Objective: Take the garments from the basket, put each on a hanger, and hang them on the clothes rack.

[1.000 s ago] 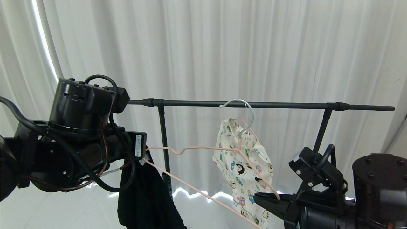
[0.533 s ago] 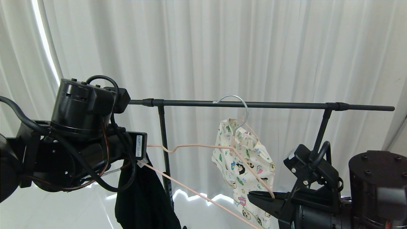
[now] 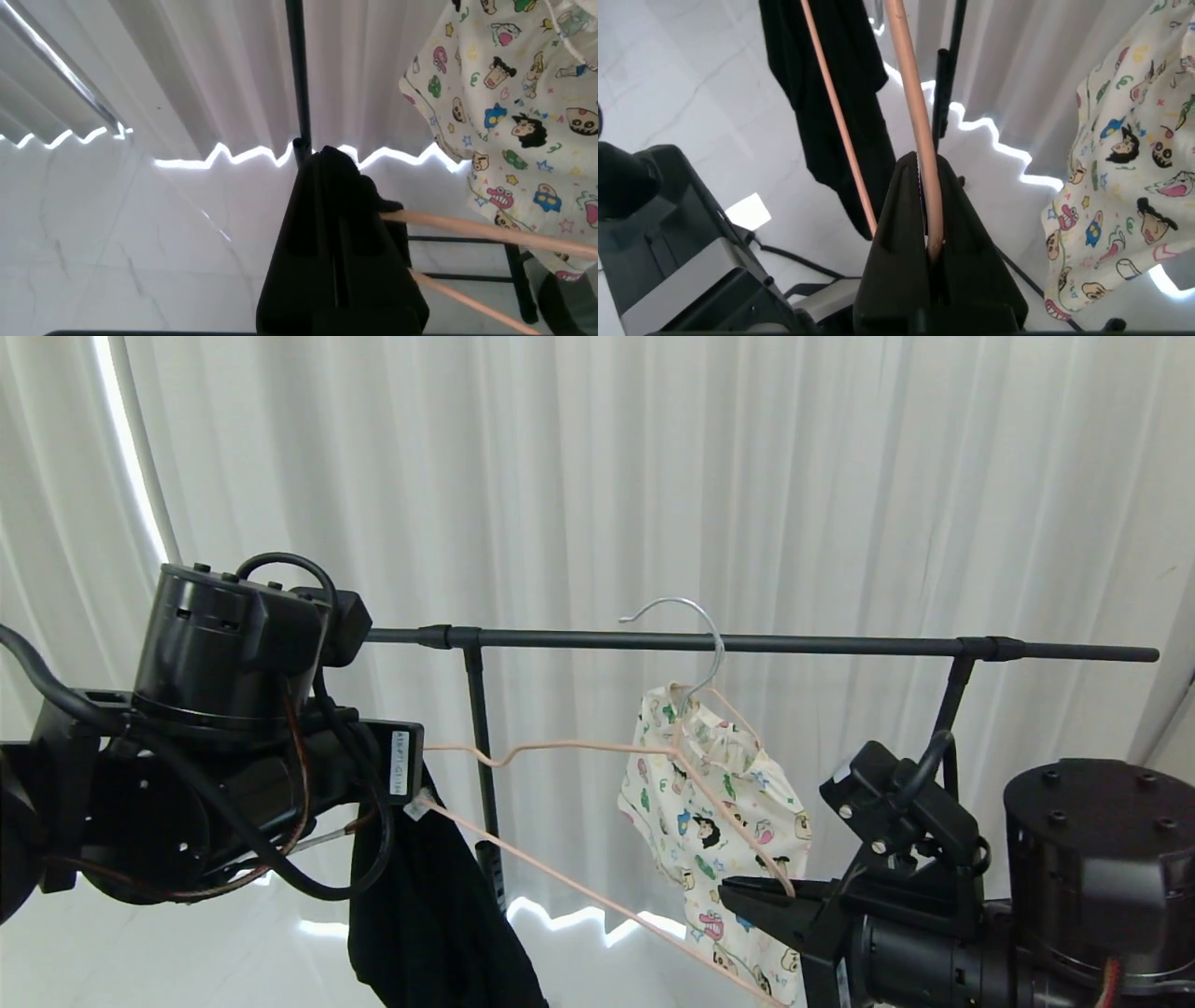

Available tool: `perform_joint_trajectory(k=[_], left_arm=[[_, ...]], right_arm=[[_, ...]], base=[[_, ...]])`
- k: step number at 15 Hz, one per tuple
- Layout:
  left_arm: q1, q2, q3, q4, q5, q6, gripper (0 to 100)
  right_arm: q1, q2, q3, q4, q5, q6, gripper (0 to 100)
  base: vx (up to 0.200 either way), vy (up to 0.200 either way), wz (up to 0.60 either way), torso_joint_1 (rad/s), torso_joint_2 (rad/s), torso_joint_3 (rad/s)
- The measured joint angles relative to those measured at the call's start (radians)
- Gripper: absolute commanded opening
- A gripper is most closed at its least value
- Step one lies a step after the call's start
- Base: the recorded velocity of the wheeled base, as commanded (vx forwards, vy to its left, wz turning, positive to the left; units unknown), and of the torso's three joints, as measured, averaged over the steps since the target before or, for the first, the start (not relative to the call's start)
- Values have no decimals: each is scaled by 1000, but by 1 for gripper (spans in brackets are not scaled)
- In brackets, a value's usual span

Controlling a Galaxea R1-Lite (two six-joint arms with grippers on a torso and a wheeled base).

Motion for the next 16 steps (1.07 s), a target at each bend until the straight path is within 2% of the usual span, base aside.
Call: perform_joint_trajectory(k=[6, 13, 16], left_arm=[[-21, -39, 0, 0, 0, 0, 0], [-187, -100, -18, 0, 0, 2, 0], [-269, -106, -32, 0, 0, 2, 0]], right_arm=[[4, 68, -59, 0, 0, 0, 0], [62, 188, -158, -2, 0, 8, 0], [81, 233, -184, -67, -3, 10, 0]], base=[[0, 0, 0, 0, 0, 0], [0, 0, 0, 0, 0, 0], [0, 0, 0, 0, 0, 0]])
